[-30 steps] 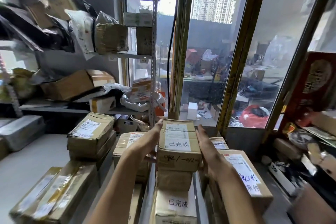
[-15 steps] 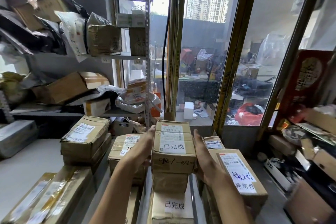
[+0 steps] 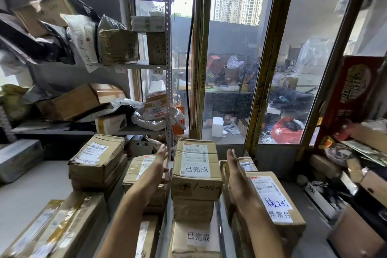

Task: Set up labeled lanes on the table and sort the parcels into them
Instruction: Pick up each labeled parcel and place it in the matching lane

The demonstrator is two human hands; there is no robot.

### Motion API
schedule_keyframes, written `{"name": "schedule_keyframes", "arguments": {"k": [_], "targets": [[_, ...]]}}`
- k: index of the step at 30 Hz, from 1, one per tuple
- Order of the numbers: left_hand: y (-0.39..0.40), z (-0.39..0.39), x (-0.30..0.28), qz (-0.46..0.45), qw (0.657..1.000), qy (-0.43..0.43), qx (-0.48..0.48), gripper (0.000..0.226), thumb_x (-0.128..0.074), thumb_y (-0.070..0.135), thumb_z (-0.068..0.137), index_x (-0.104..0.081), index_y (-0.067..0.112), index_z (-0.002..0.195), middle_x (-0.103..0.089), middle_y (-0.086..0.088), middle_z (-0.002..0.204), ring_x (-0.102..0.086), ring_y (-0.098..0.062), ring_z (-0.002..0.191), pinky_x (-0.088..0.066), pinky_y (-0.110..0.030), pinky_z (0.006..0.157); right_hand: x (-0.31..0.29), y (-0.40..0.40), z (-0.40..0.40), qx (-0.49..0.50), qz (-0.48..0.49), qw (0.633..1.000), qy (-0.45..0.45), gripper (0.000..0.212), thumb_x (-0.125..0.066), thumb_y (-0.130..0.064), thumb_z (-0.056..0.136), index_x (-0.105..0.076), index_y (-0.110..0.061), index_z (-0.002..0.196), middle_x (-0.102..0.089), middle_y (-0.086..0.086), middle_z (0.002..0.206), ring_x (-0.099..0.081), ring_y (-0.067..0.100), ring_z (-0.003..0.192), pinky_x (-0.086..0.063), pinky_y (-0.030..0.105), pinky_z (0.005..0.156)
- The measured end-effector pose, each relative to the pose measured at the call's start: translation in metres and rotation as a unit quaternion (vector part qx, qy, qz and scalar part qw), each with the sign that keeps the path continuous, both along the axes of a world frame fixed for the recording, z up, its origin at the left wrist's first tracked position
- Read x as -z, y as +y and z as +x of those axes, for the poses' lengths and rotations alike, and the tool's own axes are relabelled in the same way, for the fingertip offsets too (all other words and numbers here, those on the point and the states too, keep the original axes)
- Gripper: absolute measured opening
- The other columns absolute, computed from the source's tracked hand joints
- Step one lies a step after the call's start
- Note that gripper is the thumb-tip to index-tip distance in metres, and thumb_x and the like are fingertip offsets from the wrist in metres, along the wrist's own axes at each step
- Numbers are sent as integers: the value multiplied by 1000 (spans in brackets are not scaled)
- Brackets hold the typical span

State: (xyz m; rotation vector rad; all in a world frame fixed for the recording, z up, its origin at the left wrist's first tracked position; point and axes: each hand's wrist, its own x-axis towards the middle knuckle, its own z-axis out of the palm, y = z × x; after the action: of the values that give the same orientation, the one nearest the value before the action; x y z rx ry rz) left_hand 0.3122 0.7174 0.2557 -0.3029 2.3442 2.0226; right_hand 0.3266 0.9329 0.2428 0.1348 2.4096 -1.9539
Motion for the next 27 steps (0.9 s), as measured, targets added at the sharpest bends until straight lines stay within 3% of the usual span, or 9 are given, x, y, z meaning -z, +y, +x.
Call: {"name": "schedule_keyframes", "arguments": {"k": [3,6,8,10,12,14,20,23,27], "targets": [[-8,2,0,22,999,30,-25,67,-28,74,94,-49,35,144,-49,-10,148,-58,-20,103,-39,-50,108,-19,-2,12,16,108,990,85,91,-19,-95,80,-8,-51,160,1,-12,172,1,17,159,-7,56,127],[-17,14,-2,18,997,44,-60,59,-29,66,101,-48,31,146,-58,-6,138,-59,-24,112,-42,-40,94,-36,-9,14,20,217,959,179,92,-11,-92,76,-1,-52,159,8,-15,171,6,13,158,-5,50,128],[-27,28,-4,2,992,88,-86,57,-33,67,100,-51,33,142,-62,2,129,-59,-19,109,-44,-40,98,-46,-24,9,16,284,931,228,92,-7,-88,78,3,-50,161,13,-13,171,15,8,156,6,40,127],[-43,45,-4,-53,986,117,-109,71,-34,80,91,-44,38,147,-56,7,141,-56,-17,124,-41,-45,110,-58,-50,7,-4,332,899,287,87,-7,-84,83,6,-46,161,14,-9,171,20,8,155,14,33,122],[-60,61,-3,-146,970,130,-146,77,-31,88,83,-36,46,147,-49,11,147,-50,-14,132,-43,-49,110,-66,-82,2,-45,352,872,337,84,-5,-82,84,13,-46,158,17,-9,170,24,12,155,16,35,124],[-87,87,0,-263,930,115,-232,80,-23,86,84,-30,45,152,-39,10,156,-41,-16,138,-40,-51,112,-70,-130,1,-118,354,851,369,83,-6,-80,87,15,-45,158,20,-9,169,27,15,155,15,40,126],[-189,164,12,-433,838,21,-331,85,-11,80,84,-10,43,159,5,11,170,3,-16,156,-11,-49,123,-24,-265,20,-297,359,812,350,84,-12,-79,92,18,-39,160,20,0,170,26,21,155,17,41,124],[-246,198,21,-469,811,-18,-348,90,-4,83,78,4,44,159,20,12,167,19,-12,154,1,-46,125,10,-312,29,-358,392,784,321,80,-23,-70,102,25,-38,159,32,0,167,38,21,148,21,44,124],[-316,228,37,-495,791,-43,-357,86,-9,79,83,18,44,156,28,11,165,26,-13,152,8,-45,125,38,-375,40,-371,427,753,334,80,-15,-73,99,27,-37,158,37,1,165,39,26,149,20,49,125]]}}
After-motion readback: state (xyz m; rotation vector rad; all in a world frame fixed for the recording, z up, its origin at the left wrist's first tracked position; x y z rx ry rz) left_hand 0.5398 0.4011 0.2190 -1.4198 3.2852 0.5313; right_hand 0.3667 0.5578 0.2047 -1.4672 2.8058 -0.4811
